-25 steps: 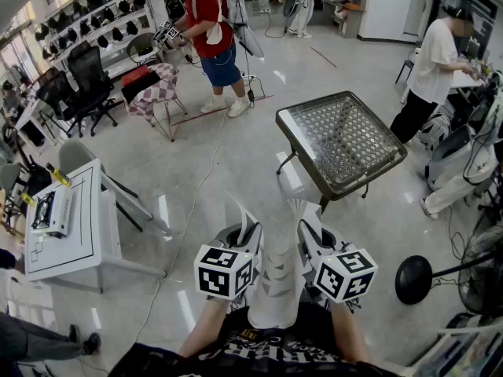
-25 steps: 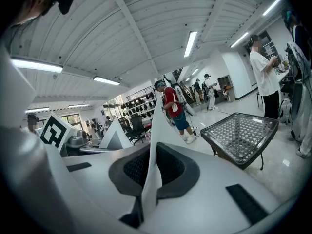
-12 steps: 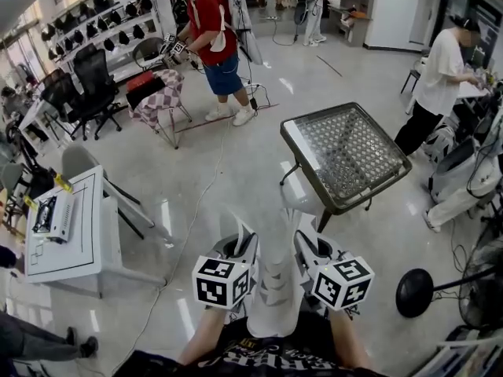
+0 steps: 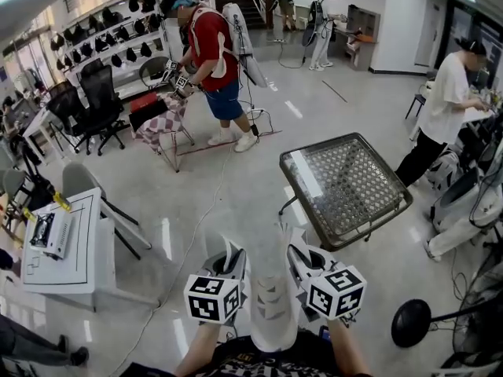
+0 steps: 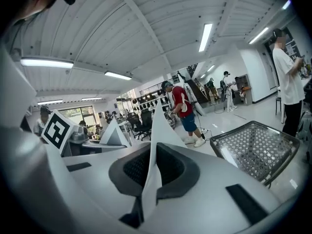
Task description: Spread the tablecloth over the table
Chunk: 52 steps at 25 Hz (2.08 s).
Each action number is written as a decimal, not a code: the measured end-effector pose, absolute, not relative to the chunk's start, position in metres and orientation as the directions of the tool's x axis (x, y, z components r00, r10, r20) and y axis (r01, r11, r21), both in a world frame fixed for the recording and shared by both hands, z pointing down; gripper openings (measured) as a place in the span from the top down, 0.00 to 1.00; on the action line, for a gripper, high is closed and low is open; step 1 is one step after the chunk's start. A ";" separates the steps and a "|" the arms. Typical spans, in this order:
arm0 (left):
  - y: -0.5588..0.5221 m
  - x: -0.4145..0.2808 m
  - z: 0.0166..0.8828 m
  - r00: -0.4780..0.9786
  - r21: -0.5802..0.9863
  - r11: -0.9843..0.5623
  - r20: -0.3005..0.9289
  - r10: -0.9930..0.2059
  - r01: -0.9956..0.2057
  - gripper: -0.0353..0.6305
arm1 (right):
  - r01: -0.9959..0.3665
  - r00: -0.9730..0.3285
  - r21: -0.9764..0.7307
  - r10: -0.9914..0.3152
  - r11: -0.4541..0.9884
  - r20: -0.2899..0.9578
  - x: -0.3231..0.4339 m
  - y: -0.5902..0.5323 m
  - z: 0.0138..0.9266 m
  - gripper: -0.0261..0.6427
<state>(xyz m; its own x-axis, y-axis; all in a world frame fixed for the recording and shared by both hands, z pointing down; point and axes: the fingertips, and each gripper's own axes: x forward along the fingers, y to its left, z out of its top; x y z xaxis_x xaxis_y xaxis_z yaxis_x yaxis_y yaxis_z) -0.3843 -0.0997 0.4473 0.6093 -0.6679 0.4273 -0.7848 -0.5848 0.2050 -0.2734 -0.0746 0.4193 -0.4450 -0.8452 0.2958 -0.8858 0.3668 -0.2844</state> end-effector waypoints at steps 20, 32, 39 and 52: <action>-0.166 -0.300 0.406 0.536 0.106 -0.542 0.394 -0.747 -0.834 0.92 | -0.795 -0.594 -0.297 -0.778 0.529 0.206 -0.217 -0.155 0.403 0.94; -0.258 -0.289 0.414 0.452 0.092 -0.455 0.389 -0.802 -0.886 0.92 | -0.767 -0.635 -0.282 -0.745 0.576 0.204 -0.192 -0.250 0.404 0.93; -0.358 -0.269 0.382 0.425 0.019 -0.441 0.304 -0.853 -0.897 0.92 | -0.757 -0.653 -0.189 -0.734 0.625 0.186 -0.172 -0.343 0.372 0.93; -0.520 -0.210 0.340 0.484 -0.071 -0.500 0.169 -0.859 -0.863 0.92 | -0.806 -0.592 -0.074 -0.800 0.587 0.102 -0.111 -0.505 0.322 0.93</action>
